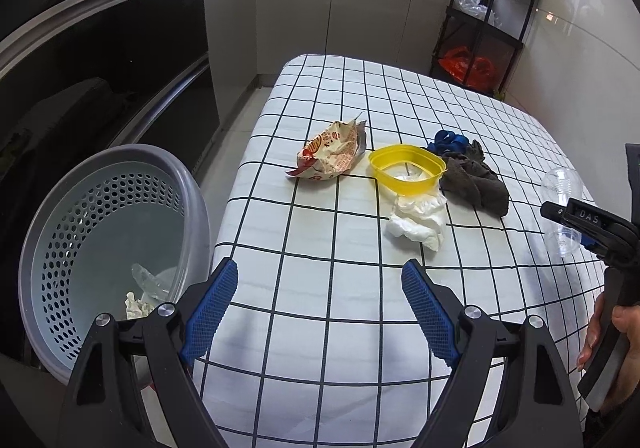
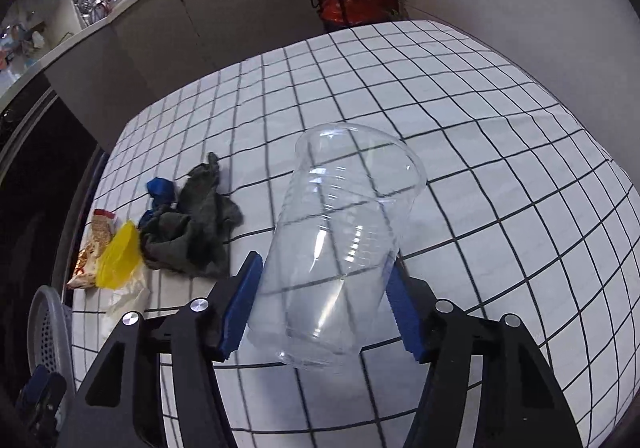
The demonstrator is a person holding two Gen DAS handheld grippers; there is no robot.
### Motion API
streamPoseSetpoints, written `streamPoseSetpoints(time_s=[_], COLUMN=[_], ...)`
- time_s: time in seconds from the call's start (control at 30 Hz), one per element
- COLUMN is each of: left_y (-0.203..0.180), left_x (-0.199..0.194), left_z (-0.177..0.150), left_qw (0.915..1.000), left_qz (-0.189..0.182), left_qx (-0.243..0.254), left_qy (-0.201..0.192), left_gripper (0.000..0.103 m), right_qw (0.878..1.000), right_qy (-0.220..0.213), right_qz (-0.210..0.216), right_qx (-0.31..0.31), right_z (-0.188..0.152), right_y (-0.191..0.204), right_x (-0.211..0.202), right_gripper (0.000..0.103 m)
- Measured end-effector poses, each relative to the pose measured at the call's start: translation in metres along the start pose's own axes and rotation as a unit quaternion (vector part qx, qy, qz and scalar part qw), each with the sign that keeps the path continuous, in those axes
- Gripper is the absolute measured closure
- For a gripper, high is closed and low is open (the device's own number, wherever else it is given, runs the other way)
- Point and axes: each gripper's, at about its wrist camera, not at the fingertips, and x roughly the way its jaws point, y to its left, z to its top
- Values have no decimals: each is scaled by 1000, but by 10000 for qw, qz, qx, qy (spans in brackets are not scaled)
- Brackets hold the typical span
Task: Collect trash
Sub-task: 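Grasp the yellow plastic lid with the left gripper while the right gripper holds the cup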
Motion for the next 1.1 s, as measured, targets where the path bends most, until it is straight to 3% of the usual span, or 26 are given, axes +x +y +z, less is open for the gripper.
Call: streamPoseSetpoints(time_s=[0.17,0.3,0.5,0.8,1.1], left_y=[8,0,-19,-54,-77], left_x=[-1,-5,11,56,88], left_z=[-1,1,18,52,61], left_qw=[9997,9998,9993,9997,9992], left_qz=[-83,184,236,-16,-63], left_qx=[-192,28,247,231,315], left_qy=[83,-89,-119,22,246], left_gripper=[21,21,17,15,15], right_qw=[9983,9964,9948,9938,9943], right_qy=[-169,-257,-284,-286,-276], right_qz=[499,737,953,1067,1026], right_qx=[-267,-319,-222,-95,-96], right_z=[-5,0,8,12,16], right_y=[26,32,26,16,12], right_x=[-21,-31,-39,-40,-37], right_gripper=[43,43,43,43,43])
